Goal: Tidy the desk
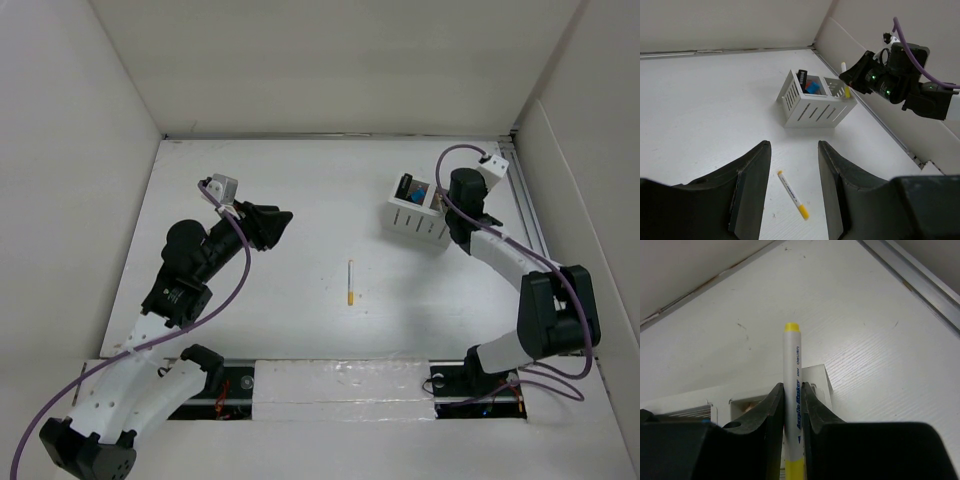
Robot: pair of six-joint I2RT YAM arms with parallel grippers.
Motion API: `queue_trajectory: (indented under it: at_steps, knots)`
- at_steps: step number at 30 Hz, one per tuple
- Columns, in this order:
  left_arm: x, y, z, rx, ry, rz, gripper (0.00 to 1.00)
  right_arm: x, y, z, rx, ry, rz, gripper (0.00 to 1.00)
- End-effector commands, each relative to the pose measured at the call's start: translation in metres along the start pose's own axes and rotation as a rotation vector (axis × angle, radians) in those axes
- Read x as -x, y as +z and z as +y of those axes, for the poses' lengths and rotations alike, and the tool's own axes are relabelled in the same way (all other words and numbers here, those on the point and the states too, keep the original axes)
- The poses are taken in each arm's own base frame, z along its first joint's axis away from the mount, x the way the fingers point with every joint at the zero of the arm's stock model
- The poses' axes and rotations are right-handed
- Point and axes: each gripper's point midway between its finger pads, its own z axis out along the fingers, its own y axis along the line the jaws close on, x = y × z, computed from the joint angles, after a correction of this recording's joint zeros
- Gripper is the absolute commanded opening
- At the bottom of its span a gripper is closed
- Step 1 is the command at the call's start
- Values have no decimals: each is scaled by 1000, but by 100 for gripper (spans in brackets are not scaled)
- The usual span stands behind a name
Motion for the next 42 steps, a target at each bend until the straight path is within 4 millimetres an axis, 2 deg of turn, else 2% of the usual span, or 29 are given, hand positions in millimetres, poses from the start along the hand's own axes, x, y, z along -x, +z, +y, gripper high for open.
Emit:
queue_trajectory:
  at_steps: [1, 15, 22, 26, 32, 36, 38, 42]
  knots:
    - [11, 2, -8, -33, 12, -39, 39, 13, 5, 10, -18, -10, -6, 8]
    - [10, 2, -8, -34, 11, -34, 39, 5, 8, 8, -26, -38, 47, 12]
    - [10, 3, -8, -36, 9, -31, 39, 7, 18, 8, -63, -54, 33, 11]
    - [11, 4, -8, -34, 11, -34, 39, 4, 15, 13, -86, -88, 25, 11]
    - [10, 4, -7, -31, 8, -32, 39, 13, 18, 14, -106, -70, -9, 11]
    - [8, 5, -7, -37, 7, -23, 39, 18, 11, 21, -118, -71, -39, 11]
    - [10, 4, -7, -32, 7, -33, 39, 12, 2, 30, -112, -81, -45, 9]
    - [7, 6, -7, -38, 7, -21, 39, 7, -14, 30, -171, -68, -77, 3]
